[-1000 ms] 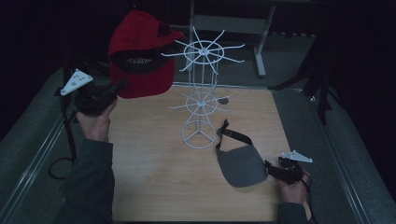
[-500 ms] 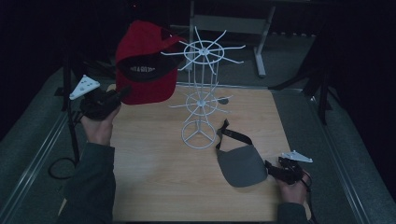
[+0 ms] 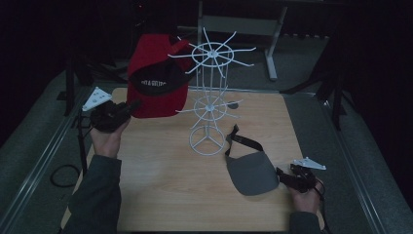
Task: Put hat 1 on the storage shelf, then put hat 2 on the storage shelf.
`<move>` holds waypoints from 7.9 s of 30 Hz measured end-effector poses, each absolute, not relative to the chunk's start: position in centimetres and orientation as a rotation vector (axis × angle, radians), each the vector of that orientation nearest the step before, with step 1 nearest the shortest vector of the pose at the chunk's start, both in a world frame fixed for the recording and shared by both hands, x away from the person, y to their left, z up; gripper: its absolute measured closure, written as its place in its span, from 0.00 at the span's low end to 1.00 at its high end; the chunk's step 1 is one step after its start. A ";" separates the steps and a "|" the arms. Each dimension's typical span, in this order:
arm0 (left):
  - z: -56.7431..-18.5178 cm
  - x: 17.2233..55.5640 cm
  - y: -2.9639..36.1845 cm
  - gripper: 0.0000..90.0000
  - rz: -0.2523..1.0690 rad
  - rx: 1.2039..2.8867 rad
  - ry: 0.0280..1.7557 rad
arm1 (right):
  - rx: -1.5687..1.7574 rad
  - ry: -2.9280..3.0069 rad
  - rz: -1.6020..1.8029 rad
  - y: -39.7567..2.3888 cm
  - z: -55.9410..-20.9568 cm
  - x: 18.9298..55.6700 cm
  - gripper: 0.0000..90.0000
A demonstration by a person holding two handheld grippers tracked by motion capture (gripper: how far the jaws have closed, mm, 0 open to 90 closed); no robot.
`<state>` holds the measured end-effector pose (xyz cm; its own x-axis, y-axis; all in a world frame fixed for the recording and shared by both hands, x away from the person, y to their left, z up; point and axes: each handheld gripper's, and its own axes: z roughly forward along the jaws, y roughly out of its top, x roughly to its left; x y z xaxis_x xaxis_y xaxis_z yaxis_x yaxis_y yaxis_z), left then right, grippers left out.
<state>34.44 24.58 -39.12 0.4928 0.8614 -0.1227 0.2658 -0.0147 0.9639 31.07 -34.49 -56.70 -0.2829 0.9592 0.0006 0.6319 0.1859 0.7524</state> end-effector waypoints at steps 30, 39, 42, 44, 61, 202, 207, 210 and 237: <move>-43.0 34.4 23.8 0.95 0.572 1.608 1.040 | 1.491 1.989 0.907 -34.5 -56.7 31.1 0.38; -43.7 34.4 23.7 0.95 0.552 1.609 1.049 | 1.492 1.990 0.907 -34.5 -56.7 31.1 0.38; -43.8 34.2 23.5 0.94 0.551 1.607 1.044 | 1.492 1.990 0.907 -34.5 -56.7 31.1 0.38; -43.8 34.0 23.4 0.93 0.552 1.608 1.039 | 1.491 1.991 0.906 -34.5 -56.7 31.1 0.38; -44.0 32.9 23.1 0.79 0.560 1.592 0.998 | 1.476 2.012 0.908 -34.5 -56.7 31.2 0.34; -51.1 30.1 23.2 0.63 0.582 1.665 1.119 | 0.840 2.611 0.602 -18.9 -50.7 41.2 0.69; -51.2 30.1 23.1 0.63 0.582 1.670 1.118 | 0.872 2.589 0.682 -18.6 -50.5 41.5 0.72; -51.2 30.1 23.2 0.63 0.581 1.667 1.120 | 0.892 2.594 0.726 -18.6 -50.5 41.7 0.74; -51.2 30.1 23.2 0.62 0.578 1.664 1.123 | 0.823 2.736 0.471 -17.8 -53.1 42.3 0.86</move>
<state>30.11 23.21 -51.25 0.4531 0.8809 -0.1371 0.4001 -0.0636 0.9143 42.32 -17.78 -53.11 -0.8106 0.5688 -0.1392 0.4896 0.7887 0.3719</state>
